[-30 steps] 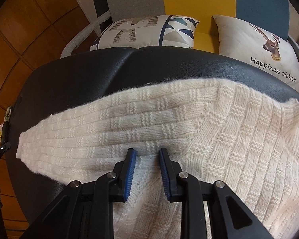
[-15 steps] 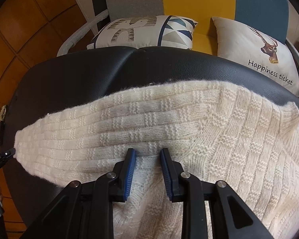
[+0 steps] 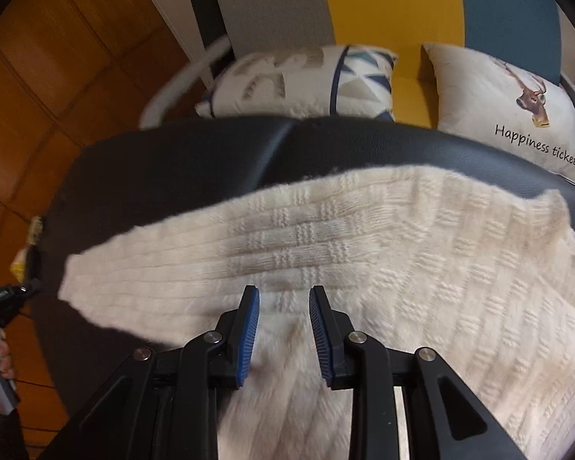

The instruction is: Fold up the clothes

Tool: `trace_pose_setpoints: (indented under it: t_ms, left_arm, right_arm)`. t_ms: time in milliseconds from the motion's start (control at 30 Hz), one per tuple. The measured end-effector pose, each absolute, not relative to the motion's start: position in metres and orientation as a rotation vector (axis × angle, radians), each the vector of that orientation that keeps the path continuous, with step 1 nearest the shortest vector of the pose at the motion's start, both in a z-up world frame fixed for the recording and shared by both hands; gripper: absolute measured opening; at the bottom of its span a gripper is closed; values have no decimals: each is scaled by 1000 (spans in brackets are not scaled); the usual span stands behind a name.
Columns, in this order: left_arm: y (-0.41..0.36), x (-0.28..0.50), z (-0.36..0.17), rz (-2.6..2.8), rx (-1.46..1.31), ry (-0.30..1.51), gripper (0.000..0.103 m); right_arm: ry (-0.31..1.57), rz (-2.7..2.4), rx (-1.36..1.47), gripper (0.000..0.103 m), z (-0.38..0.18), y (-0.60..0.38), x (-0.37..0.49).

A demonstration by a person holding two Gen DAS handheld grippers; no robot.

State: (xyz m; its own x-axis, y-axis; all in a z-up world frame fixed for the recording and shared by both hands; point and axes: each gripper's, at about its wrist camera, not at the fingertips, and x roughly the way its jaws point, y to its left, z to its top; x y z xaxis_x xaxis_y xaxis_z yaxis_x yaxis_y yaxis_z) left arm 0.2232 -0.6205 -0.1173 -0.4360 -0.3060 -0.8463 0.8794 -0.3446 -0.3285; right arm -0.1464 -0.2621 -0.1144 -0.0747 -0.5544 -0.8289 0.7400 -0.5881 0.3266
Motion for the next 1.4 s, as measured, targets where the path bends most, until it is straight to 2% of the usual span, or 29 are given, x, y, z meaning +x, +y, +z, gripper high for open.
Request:
trace_pose_setpoints:
  t_ms: [100,333,500,633,733,833,1067,1133,1167,1267,1300,1333,1400]
  left_arm:
    - [-576,215,-106,-2025,911,1071,17]
    - [-438,183,-129,-2343,1199,1213,17]
    - [-368,179,-146,-2390,1346,1310,18]
    - [-333,184,-158,-2348,1405,1398,21]
    - [-306,188,-167,-2314,1449,1463,27]
    - [-289,199,-170,-2287,1454,1498,27]
    - [-287,193,-176,-2298,1459,1555,34]
    - [-284,191,-178,-2297,1457,1574,34]
    - [-282,189,-179,-2296,1460,1580,34]
    - [-274,182,-179,-2304,1461,1579,34]
    - [-272,181,-178,-2307,1455,1562,28]
    - [-271,180,-177,-2317,1461,1507,10]
    - [-269,179,-174,-2338,1464,1417,6]
  right_arm:
    - [169,-1747,1232,28,-95,-211,-129]
    - [64,-1793,1263,28,-80,-35,-92]
    - [-156,-1909,1435,28,-110,100,-69]
    - [-313,-1953,1525,29,-142,162,-42]
    - [-350,-1939,1515,29,-151,161,-35]
    - [-348,-1933,1500,29,-158,151,-31]
    - [-345,-1917,1465,28,-173,130,-21]
    - [-345,-1913,1455,21,-178,123,-19]
    - [-311,-1929,1451,13,-177,119,-18]
    - [-175,-1987,1436,8,-171,104,-16]
    - [-135,-2001,1429,8,-169,100,-15]
    - [-93,-2013,1420,8,-168,96,-14]
    - [-11,-2036,1404,8,-165,89,-11]
